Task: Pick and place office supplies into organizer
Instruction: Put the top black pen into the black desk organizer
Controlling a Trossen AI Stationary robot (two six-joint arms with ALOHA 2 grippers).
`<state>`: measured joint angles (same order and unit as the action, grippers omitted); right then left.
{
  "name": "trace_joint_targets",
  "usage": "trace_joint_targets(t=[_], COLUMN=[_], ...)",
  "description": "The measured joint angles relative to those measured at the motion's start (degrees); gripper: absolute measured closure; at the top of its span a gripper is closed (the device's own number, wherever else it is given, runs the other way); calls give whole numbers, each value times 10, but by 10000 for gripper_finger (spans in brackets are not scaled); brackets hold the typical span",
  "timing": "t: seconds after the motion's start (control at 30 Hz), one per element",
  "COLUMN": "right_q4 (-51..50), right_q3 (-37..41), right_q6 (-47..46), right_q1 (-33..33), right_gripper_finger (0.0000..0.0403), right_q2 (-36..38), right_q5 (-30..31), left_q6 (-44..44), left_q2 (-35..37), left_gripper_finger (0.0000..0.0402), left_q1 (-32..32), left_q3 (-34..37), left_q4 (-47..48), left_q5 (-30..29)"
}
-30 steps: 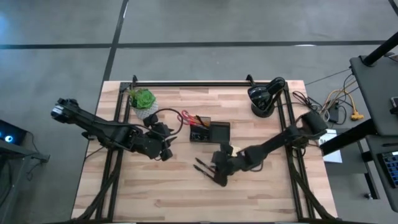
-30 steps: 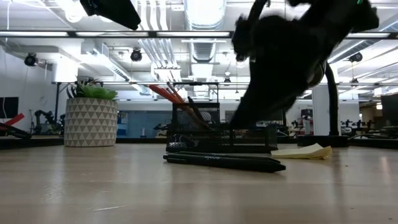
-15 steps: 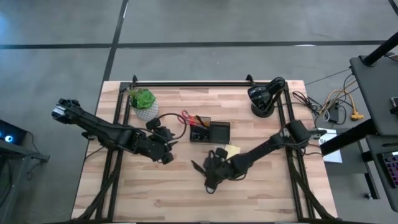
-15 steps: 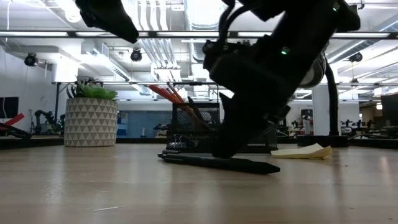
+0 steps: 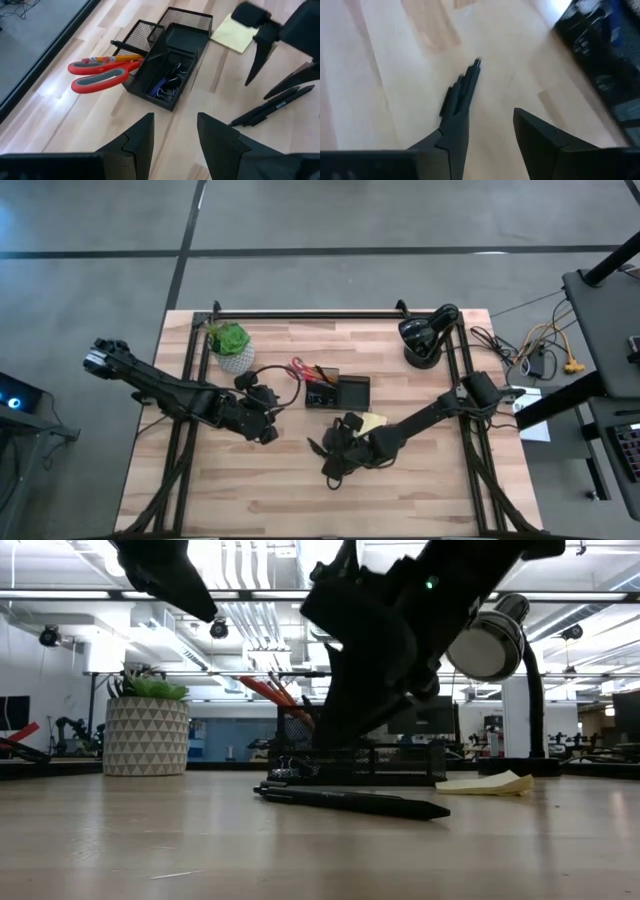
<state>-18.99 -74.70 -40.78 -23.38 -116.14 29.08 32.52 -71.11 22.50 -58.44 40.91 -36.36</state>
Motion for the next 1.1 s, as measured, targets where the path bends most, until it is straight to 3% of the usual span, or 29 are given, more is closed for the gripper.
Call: trace_joint_targets(t=[0.3, 0.67, 1.1], right_q4=[30, 21, -11], right_q3=[0, 1, 0], right_q6=[2, -9, -6], right_q1=[-8, -6, 6], right_gripper_finger=[273, 284, 364], right_q2=[-32, -41, -40], right_q5=[-75, -61, -69], left_q6=[1, 1, -1], left_q2=[0, 0, 0], left_gripper_finger=[268, 268, 268], left_q1=[0, 0, 0], left_q3=[8, 8, 8], left_q4=[-6, -19, -19], left_q5=[0, -1, -1])
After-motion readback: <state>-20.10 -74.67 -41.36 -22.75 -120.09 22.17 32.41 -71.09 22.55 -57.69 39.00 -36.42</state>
